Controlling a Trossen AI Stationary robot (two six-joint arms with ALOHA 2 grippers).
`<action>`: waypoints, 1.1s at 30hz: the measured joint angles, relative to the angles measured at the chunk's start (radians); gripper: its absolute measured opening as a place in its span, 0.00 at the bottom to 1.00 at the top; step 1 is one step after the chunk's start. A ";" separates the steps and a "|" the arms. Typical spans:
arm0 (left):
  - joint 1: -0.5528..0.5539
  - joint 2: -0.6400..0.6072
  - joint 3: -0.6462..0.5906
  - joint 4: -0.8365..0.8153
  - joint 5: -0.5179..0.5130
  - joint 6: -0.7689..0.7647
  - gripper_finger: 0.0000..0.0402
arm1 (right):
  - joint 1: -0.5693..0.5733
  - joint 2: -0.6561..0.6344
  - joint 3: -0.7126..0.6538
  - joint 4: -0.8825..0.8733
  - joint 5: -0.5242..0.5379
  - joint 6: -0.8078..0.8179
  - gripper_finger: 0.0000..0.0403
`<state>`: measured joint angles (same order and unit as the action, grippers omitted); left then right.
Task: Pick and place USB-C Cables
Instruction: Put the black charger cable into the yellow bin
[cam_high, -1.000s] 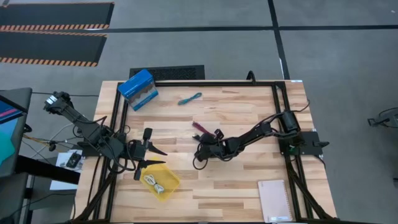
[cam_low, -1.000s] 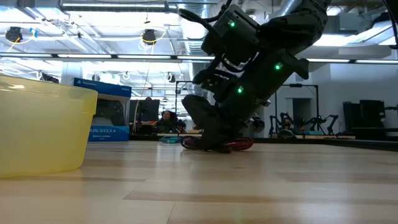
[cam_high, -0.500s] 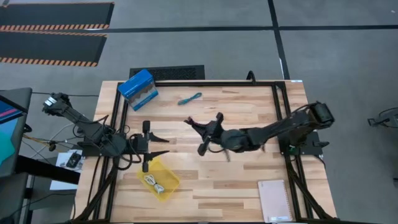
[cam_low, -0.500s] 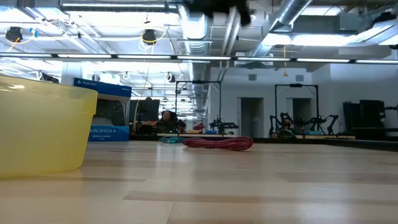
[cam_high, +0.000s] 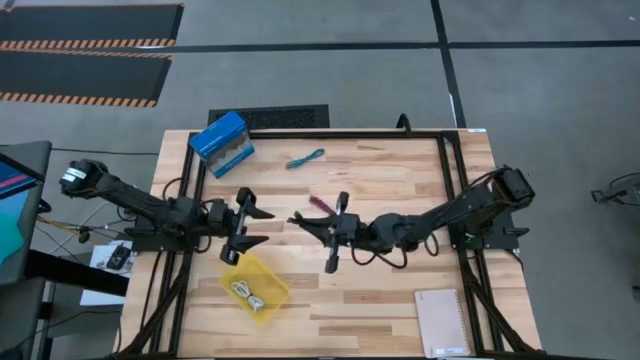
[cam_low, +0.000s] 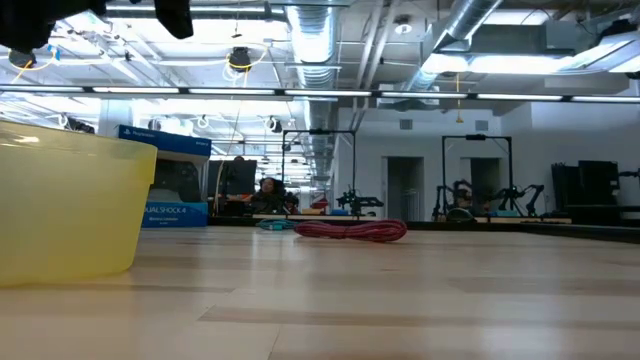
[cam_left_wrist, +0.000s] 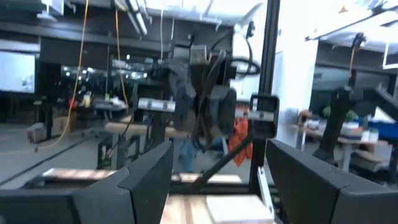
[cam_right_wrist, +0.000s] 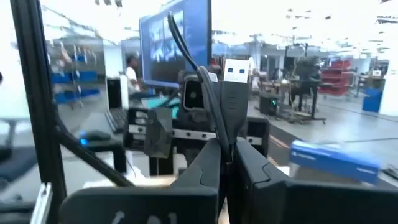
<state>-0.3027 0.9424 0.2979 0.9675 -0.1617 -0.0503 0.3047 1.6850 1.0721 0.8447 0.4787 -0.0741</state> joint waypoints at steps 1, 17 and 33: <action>-0.001 0.000 0.000 0.004 0.003 0.003 0.62 | -0.008 0.019 0.001 0.025 -0.011 0.013 0.06; 0.000 0.016 0.004 -0.031 -0.050 0.028 0.62 | -0.078 0.186 0.030 0.230 -0.213 0.161 0.08; 0.010 0.161 0.033 0.123 -0.033 0.030 0.62 | -0.076 0.186 0.038 0.201 -0.219 0.155 0.08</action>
<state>-0.2924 1.1038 0.3309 1.0908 -0.1949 -0.0208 0.2291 1.8709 1.1099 1.0453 0.2592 0.0811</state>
